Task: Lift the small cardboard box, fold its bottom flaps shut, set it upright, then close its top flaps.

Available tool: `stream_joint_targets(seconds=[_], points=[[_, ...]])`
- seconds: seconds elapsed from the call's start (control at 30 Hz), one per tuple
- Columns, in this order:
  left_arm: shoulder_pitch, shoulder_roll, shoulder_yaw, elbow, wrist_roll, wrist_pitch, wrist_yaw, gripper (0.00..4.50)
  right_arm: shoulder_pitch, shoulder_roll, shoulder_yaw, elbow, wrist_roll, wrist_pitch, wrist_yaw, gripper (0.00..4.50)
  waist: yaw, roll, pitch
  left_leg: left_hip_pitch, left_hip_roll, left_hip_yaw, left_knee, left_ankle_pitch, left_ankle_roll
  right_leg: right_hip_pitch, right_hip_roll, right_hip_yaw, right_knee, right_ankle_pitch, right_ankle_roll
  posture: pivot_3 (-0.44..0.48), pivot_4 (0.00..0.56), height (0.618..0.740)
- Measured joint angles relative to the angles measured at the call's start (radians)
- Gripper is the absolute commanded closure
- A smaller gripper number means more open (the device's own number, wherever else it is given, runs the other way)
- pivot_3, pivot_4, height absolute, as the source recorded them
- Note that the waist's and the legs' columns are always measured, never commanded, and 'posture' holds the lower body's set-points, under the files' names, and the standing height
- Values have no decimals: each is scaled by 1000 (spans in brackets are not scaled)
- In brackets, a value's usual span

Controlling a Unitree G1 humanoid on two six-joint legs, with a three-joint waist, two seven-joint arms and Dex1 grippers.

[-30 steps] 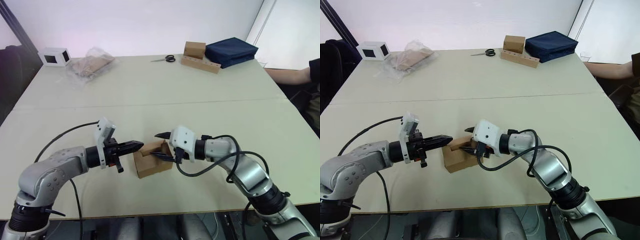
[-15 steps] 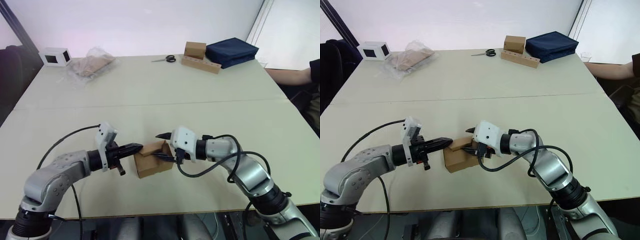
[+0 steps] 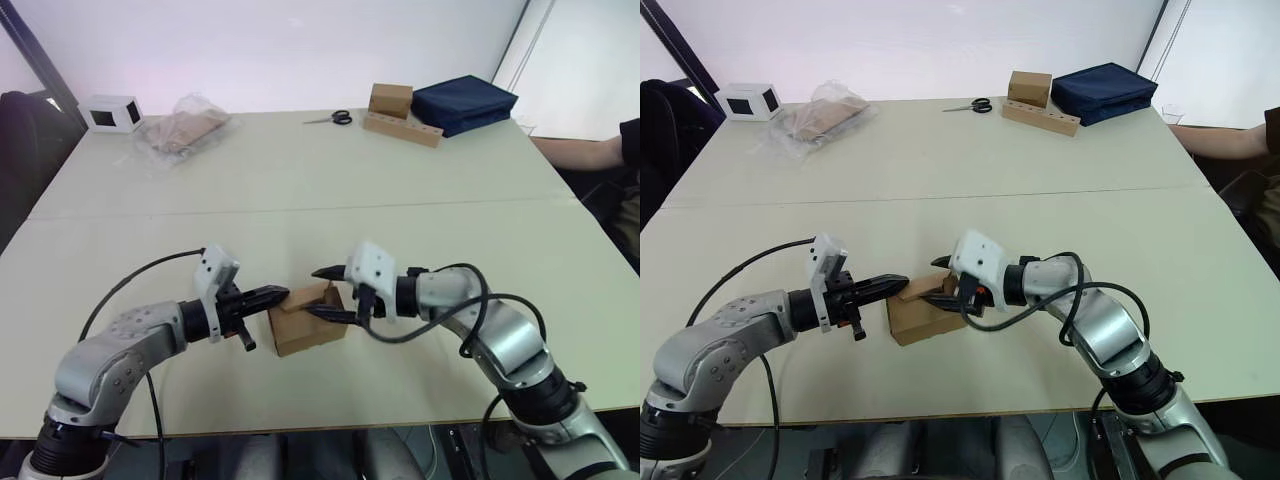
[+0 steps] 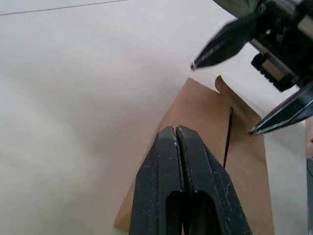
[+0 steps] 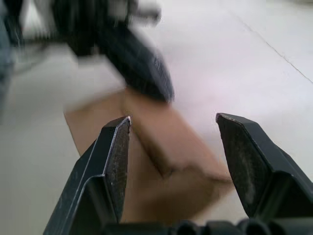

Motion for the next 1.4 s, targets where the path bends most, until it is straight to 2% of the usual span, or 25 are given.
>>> stream_joint_targets(seconds=[0.33, 0.77, 0.97, 1.1, 1.23, 1.3, 1.33, 1.4], points=[[16, 12, -10, -19, 2, -3, -1, 4500, 32, -24, 16, -39, 57, 127, -26, 1609, 1, 0, 0, 0, 0, 0, 0, 0, 0, 0, 0, 0, 0, 0, 0, 0, 150, 740], [32, 68, -43, -28, 69, -64, -62, 4500, 22, -39, 99, -45, 15, 127, -74, 1609, -5, 1, -2, 1, 0, 0, -1, 0, 0, 1, 1, 0, 0, 0, 0, 0, 150, 740], [40, 62, -40, -22, 78, -86, -71, 4500, 43, -26, 83, -33, 20, 89, -76, 1609, -6, 1, -3, 1, 0, 0, -1, 0, 0, 1, 1, 0, 0, 0, 0, 0, 150, 740], [43, 12, 11, -6, 16, -63, -48, 4500, 64, 5, 16, -14, 73, 69, -71, 1609, -5, 1, -3, 1, 0, 0, 0, 0, 0, 1, 1, 0, 0, 0, 0, 0, 150, 740], [39, 47, 77, -12, -37, -28, -48, 4500, 69, 3, -47, -18, 135, 69, -53, 2614, -7, 1, -3, 1, 0, 0, -1, 0, 0, 0, 1, 0, 0, 0, 0, 0, 150, 740], [39, 69, 91, -28, -44, -19, -47, 4500, 77, 0, -61, -23, 155, 69, -46, 3466, -7, 1, -3, 1, 0, 0, -1, 0, 0, 0, 1, 0, 0, 0, 0, 0, 150, 740], [39, 78, 91, -40, -45, -18, -47, 4500, 79, 0, -64, -23, 163, 69, -44, 3629, -7, 1, -3, 1, 0, 0, -1, 0, 0, 0, 1, 0, 0, 0, 0, 0, 150, 740], [39, 91, 91, -69, -46, -14, -47, 4500, 79, 2, -71, -23, 180, 69, -43, 4401, -6, 1, -3, 1, 0, 0, -1, 0, 0, 0, 1, 0, 0, 0, 0, 0, 150, 740]])
